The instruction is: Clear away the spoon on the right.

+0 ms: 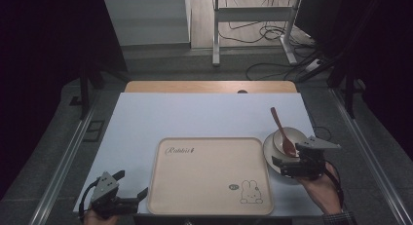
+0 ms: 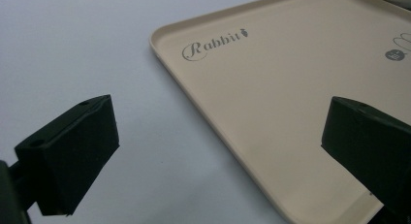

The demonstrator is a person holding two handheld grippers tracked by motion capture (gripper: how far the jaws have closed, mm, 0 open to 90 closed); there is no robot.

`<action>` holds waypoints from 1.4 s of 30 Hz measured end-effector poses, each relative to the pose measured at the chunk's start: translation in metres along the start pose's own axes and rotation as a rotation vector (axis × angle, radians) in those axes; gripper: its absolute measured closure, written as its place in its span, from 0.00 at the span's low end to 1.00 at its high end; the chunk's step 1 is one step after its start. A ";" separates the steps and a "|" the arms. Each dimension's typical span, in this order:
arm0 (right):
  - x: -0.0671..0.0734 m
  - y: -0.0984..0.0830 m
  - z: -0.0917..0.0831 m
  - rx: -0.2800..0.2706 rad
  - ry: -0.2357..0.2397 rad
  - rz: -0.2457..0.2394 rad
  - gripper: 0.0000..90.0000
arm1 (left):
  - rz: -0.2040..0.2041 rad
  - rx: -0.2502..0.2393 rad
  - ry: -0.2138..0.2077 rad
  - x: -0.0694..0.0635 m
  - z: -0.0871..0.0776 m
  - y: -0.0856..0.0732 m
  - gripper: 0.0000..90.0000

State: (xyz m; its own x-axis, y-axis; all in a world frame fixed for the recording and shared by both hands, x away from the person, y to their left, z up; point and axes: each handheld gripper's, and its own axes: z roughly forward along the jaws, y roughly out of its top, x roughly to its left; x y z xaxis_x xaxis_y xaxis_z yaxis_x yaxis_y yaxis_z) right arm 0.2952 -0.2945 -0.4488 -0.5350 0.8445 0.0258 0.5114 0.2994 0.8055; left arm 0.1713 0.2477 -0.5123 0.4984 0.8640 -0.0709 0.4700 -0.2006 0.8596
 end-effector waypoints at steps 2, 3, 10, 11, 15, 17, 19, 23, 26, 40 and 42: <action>-0.002 0.003 0.002 0.006 -0.003 0.015 0.00 | 0.000 0.000 0.000 0.000 0.000 0.000 0.00; -0.002 0.003 0.002 0.006 -0.003 0.015 0.00 | 0.000 0.001 0.000 0.000 0.000 0.000 0.00; -0.012 0.015 0.011 0.043 -0.040 0.024 0.05 | -0.001 0.004 -0.002 0.000 0.001 0.000 0.00; -0.013 0.017 0.013 0.045 -0.050 0.017 0.06 | -0.001 0.005 -0.003 0.000 0.001 0.000 0.00; -0.017 0.022 0.017 0.063 -0.077 -0.004 0.12 | 0.000 0.008 -0.004 0.000 0.001 0.000 0.00; -0.020 0.025 0.020 0.075 -0.077 -0.007 0.16 | 0.000 0.009 -0.006 0.000 0.001 0.000 0.00; -0.023 0.029 0.023 0.085 -0.082 -0.008 0.22 | -0.001 0.010 -0.006 0.001 0.001 0.000 0.00; -0.030 0.036 0.028 0.094 -0.086 -0.006 0.32 | -0.002 0.012 -0.008 0.001 0.001 0.001 0.00; -0.033 0.039 0.031 0.105 -0.085 -0.005 0.34 | -0.003 0.013 -0.008 0.001 0.002 0.001 0.00; -0.054 0.067 0.059 0.197 -0.077 -0.027 0.49 | -0.005 0.017 -0.013 0.001 0.002 0.001 0.00; -0.056 0.070 0.063 0.206 -0.076 -0.026 0.51 | -0.005 0.018 -0.014 0.001 0.002 0.001 0.00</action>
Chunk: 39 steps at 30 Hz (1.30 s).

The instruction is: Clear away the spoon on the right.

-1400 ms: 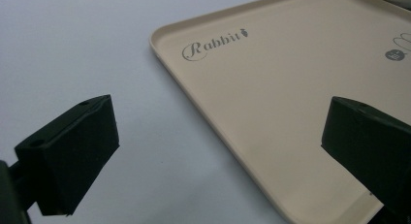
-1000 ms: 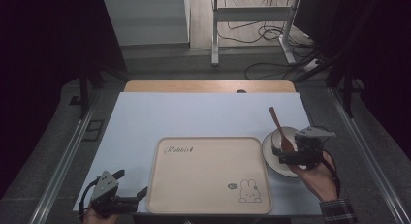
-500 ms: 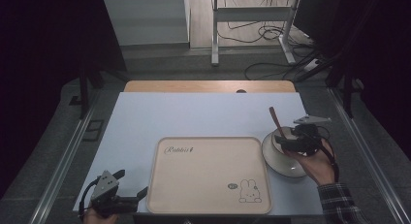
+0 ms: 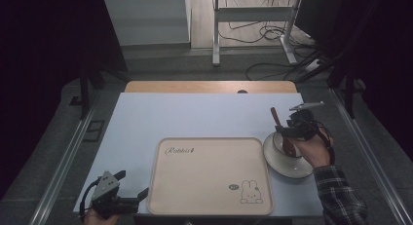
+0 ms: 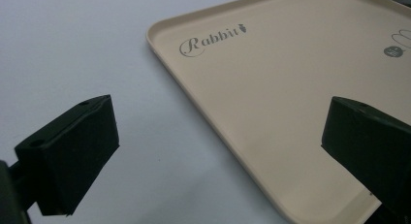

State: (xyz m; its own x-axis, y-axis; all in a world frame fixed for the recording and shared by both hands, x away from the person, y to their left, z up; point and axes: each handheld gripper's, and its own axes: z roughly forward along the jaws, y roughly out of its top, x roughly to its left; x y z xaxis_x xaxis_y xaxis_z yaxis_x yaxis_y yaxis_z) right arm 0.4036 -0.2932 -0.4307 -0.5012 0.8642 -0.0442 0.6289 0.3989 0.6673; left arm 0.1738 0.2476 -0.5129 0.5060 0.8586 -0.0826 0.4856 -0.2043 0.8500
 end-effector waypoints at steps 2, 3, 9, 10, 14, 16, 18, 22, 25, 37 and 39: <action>-0.002 0.007 0.006 0.019 -0.006 -0.010 0.57 | -0.001 0.000 -0.001 0.000 0.000 0.000 0.00; -0.002 0.007 0.006 0.019 -0.006 -0.010 0.57 | -0.001 0.000 -0.001 0.000 0.000 0.000 0.00; -0.002 0.019 0.016 0.061 -0.029 -0.027 0.64 | -0.001 0.002 -0.003 0.000 0.000 0.000 0.00; -0.003 0.021 0.020 0.075 -0.028 -0.029 0.65 | -0.001 0.002 -0.003 0.000 0.000 0.000 0.00; -0.004 0.026 0.029 0.114 -0.028 -0.020 0.73 | -0.001 0.002 -0.004 0.000 0.000 0.000 0.00; -0.004 0.027 0.032 0.130 -0.026 -0.022 0.76 | 0.000 0.003 -0.005 0.000 0.000 0.000 0.00; -0.003 0.028 0.034 0.136 -0.026 -0.017 0.77 | 0.000 0.004 -0.005 0.000 0.000 0.000 0.00; -0.002 0.028 0.035 0.157 -0.038 0.010 0.85 | 0.001 0.004 -0.005 0.000 0.000 0.000 0.00; -0.003 0.030 0.033 0.157 -0.037 0.023 0.86 | 0.000 0.004 -0.005 0.000 0.001 0.000 0.00; 0.000 0.049 0.006 0.144 0.012 -0.027 0.86 | 0.001 0.009 -0.006 0.000 0.001 0.000 0.00; 0.001 0.052 0.001 0.147 0.019 -0.038 0.86 | 0.001 0.009 -0.006 0.000 0.001 0.000 0.00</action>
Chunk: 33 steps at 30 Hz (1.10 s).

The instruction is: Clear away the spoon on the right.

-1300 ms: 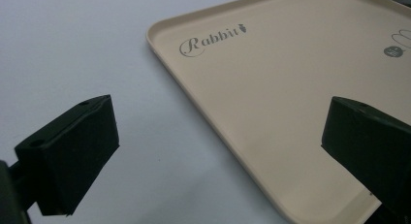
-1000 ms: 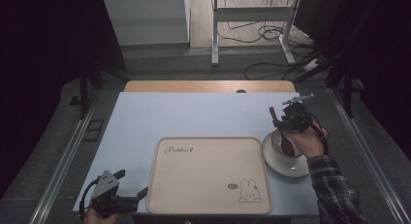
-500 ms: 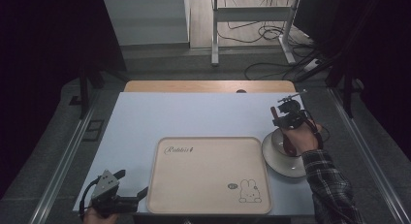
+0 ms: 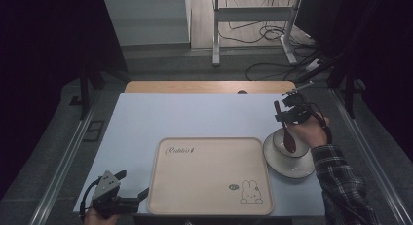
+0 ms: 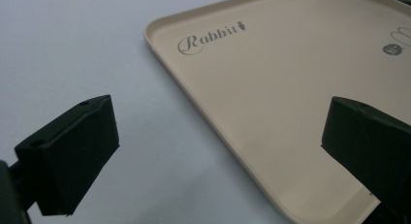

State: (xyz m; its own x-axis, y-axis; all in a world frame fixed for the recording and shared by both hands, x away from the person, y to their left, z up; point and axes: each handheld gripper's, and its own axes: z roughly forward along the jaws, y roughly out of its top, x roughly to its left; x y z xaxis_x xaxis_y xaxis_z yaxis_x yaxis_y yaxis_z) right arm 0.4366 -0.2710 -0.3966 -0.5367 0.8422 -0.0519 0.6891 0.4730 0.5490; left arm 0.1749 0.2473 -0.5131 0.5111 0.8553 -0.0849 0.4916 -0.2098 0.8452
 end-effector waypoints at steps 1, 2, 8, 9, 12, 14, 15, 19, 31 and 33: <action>0.000 0.000 0.000 0.000 0.000 0.000 0.86 | 0.000 0.000 0.000 0.000 0.000 0.000 0.00; 0.001 0.002 -0.006 0.005 0.008 -0.010 0.86 | 0.001 0.001 0.000 0.000 0.000 0.000 0.00; 0.005 0.007 -0.021 0.012 0.027 -0.036 0.86 | 0.002 0.002 -0.001 0.000 0.000 0.000 0.00; 0.007 0.008 -0.027 0.013 0.034 -0.040 0.86 | 0.002 0.003 -0.002 0.000 0.000 0.000 0.00; 0.009 0.009 -0.033 0.015 0.041 -0.047 0.86 | 0.002 0.003 -0.002 0.000 0.000 0.000 0.00; 0.013 0.010 -0.041 0.016 0.057 -0.062 0.86 | 0.004 0.005 -0.002 0.000 0.000 0.000 0.00; 0.013 0.010 -0.041 0.016 0.057 -0.062 0.86 | 0.004 0.004 -0.002 0.000 0.000 0.000 0.00; 0.021 0.009 -0.051 0.022 0.078 -0.080 0.86 | 0.003 0.004 -0.002 0.000 0.001 0.000 0.00; 0.047 0.004 -0.059 0.055 0.144 -0.130 0.86 | 0.001 0.003 -0.004 0.000 0.001 0.001 0.00; 0.052 0.004 -0.059 0.057 0.158 -0.140 0.86 | 0.001 0.003 -0.004 0.000 0.001 0.001 0.00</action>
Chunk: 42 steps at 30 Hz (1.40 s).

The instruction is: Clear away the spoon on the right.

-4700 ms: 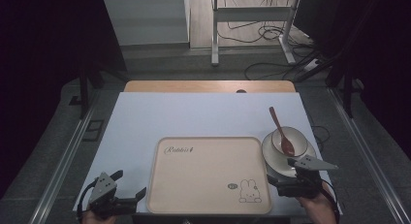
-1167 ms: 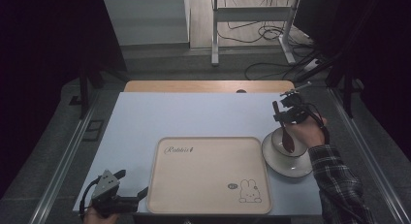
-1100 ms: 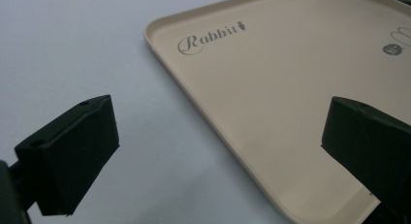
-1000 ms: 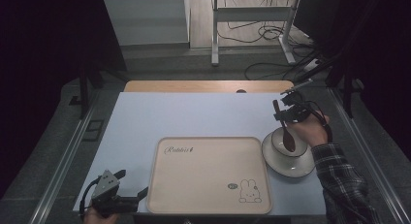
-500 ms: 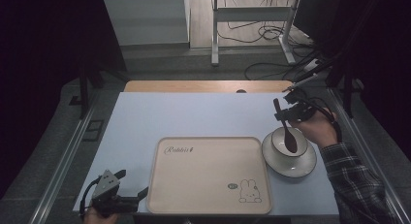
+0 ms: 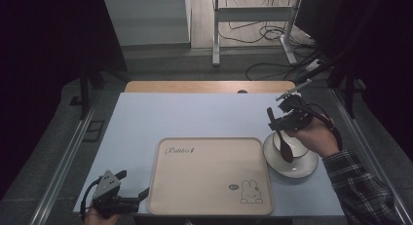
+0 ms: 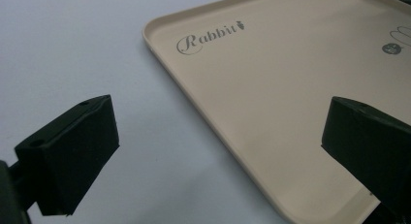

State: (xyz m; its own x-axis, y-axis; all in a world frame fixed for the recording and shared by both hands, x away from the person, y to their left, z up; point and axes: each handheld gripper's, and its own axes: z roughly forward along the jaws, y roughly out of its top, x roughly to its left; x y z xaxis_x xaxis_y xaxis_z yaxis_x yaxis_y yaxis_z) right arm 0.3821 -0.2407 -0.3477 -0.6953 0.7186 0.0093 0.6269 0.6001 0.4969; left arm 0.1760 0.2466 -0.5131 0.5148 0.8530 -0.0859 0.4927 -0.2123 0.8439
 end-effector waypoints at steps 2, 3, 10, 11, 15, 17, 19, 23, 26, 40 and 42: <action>0.006 0.000 0.000 0.002 0.010 -0.012 0.86 | 0.001 0.001 0.000 0.000 0.000 0.000 0.00; 0.008 0.000 0.000 0.004 0.016 -0.019 0.86 | 0.000 0.001 0.000 0.000 0.000 0.000 0.00; 0.029 -0.001 0.010 0.043 0.084 -0.058 0.86 | 0.002 0.001 -0.002 0.000 0.000 0.000 0.00; 0.029 -0.001 0.010 0.043 0.084 -0.058 0.86 | 0.002 0.001 -0.002 0.000 0.000 0.000 0.00; 0.042 -0.006 0.021 0.079 0.118 -0.073 0.86 | 0.000 -0.001 -0.002 0.000 0.000 0.000 0.00; 0.046 -0.008 0.025 0.093 0.134 -0.076 0.86 | 0.001 0.000 -0.002 0.000 0.000 0.000 0.00; 0.048 -0.009 0.027 0.099 0.140 -0.077 0.86 | 0.002 0.000 -0.002 0.000 0.000 0.000 0.00; 0.057 -0.012 0.038 0.129 0.167 -0.080 0.86 | 0.002 0.000 -0.003 0.000 0.001 0.000 0.00; 0.062 -0.013 0.047 0.154 0.179 -0.093 0.86 | 0.002 0.001 -0.003 0.000 0.001 0.000 0.00; 0.079 -0.019 0.082 0.246 0.212 -0.105 0.86 | 0.003 0.001 -0.006 0.000 0.001 0.000 0.00; 0.082 -0.020 0.090 0.263 0.219 -0.104 0.86 | 0.003 0.001 -0.006 0.000 0.001 0.000 0.00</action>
State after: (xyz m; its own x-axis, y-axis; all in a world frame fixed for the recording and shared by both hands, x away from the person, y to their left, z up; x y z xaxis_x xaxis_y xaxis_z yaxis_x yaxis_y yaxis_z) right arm 0.3442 -0.1626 -0.4354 -0.8014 0.5734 0.1704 0.5978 0.7568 0.2645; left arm 0.1767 0.2463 -0.5133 0.5202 0.8497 -0.0862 0.4915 -0.2152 0.8439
